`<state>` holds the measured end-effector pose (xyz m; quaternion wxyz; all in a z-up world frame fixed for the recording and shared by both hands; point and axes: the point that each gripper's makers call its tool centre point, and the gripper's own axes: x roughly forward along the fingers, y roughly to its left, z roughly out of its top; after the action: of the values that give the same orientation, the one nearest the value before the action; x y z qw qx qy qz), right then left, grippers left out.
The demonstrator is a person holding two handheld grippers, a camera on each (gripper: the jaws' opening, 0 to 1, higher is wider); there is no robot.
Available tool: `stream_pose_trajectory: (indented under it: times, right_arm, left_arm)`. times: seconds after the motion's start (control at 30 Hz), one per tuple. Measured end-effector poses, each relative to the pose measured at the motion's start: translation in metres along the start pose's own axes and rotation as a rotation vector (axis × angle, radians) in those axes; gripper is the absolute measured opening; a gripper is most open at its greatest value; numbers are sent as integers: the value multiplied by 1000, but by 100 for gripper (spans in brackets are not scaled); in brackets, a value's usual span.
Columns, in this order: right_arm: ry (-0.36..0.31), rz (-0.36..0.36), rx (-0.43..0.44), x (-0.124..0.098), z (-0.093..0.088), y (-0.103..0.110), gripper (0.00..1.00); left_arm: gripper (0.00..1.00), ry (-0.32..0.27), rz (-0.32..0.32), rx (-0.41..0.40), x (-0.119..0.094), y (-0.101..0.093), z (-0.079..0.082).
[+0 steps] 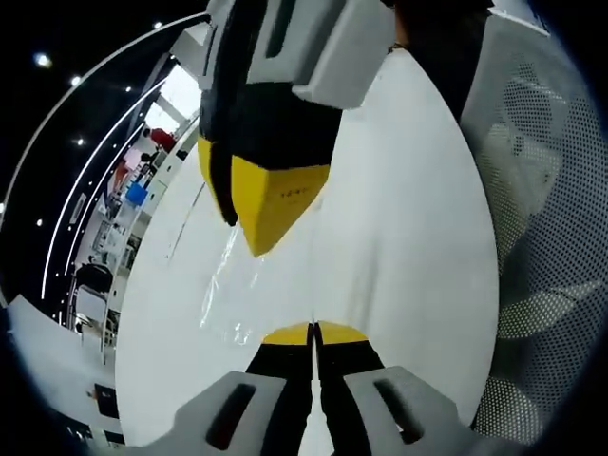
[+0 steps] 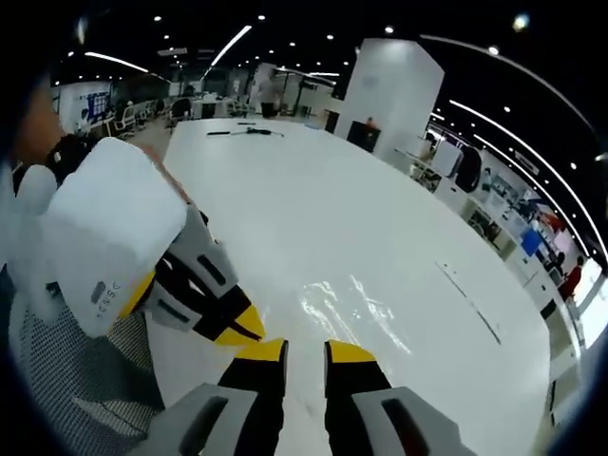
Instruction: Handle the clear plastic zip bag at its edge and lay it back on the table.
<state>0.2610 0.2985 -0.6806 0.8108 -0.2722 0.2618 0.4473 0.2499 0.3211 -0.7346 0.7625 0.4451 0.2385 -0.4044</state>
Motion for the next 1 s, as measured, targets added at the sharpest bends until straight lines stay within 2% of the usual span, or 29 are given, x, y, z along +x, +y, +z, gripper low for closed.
stream_pose_trajectory:
  times: [0.07, 0.2, 0.6, 0.8, 1.0]
  right_arm:
    - [-20, -16, 41, -5, -2, -2, 13]
    - [-14, -33, 85, -9, -12, -4, 14]
    - [10, -57, 139, -13, -28, -2, 14]
    - [19, -70, 166, -17, -35, -2, 14]
    - [18, -91, 209, -20, -40, -6, 14]
  left_arm:
    - [0, -3, -4, -7, 2, 1, 2]
    - [0, 2, -5, -22, 8, 2, 3]
    - [0, 18, -17, -60, 21, 1, 2]
    - [0, 30, -7, -58, 28, 5, 3]
    - [0, 48, -31, -52, 33, 3, 3]
